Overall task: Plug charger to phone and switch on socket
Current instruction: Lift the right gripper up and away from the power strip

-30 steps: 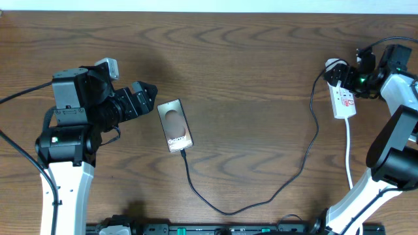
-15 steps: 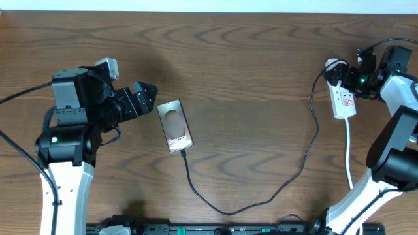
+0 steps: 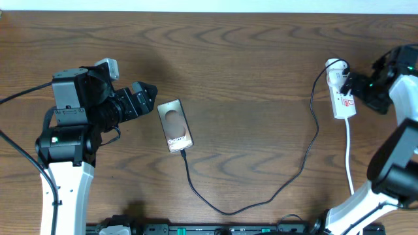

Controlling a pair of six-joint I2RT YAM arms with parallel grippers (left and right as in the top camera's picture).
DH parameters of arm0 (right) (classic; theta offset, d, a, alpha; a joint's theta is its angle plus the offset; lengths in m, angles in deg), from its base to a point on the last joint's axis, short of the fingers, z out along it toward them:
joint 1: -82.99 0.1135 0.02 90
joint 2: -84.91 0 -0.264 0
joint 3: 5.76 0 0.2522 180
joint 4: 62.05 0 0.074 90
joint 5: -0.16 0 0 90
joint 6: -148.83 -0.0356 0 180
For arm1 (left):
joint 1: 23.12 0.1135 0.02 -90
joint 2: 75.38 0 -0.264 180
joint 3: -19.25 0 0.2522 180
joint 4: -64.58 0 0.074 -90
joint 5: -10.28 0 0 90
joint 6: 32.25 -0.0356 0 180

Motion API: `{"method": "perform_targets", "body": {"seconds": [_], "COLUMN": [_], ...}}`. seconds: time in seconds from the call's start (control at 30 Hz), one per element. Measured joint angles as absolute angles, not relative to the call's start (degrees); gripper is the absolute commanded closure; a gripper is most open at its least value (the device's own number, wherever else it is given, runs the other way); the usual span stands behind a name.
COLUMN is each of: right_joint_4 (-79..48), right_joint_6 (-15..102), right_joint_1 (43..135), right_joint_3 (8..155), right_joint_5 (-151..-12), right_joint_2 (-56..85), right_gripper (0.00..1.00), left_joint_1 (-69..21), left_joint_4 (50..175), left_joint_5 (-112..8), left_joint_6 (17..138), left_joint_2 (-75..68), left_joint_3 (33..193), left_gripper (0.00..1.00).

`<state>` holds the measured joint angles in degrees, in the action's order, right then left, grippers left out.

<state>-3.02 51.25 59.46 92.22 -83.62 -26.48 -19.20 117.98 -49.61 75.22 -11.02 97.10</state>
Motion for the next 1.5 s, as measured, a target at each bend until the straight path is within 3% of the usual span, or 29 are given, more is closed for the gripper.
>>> {"method": "perform_targets", "body": {"seconds": [0.2,0.5,1.5], "right_joint_4": [0.44,8.52,9.51], "right_joint_6": [49.81,49.11,48.96], "right_joint_1": [59.55,60.12,60.12], "right_joint_3": [92.22,92.25,92.25], "right_joint_5": [-84.89,-75.29,-71.77], "right_joint_2": [-16.21,-8.3,-7.8], "right_gripper": [0.01,0.01,0.01], "left_joint_1": [-19.2,-19.2,-19.2], "left_joint_4": [118.04,118.09,118.09], "left_joint_5": [-49.61,-49.61,-49.61], "left_joint_6": [75.22,75.22,75.22], "left_joint_2": [-11.02,-11.02,-11.02], "left_joint_3": [97.1,97.1,97.1], "left_gripper": [0.1,0.1,0.1]}}
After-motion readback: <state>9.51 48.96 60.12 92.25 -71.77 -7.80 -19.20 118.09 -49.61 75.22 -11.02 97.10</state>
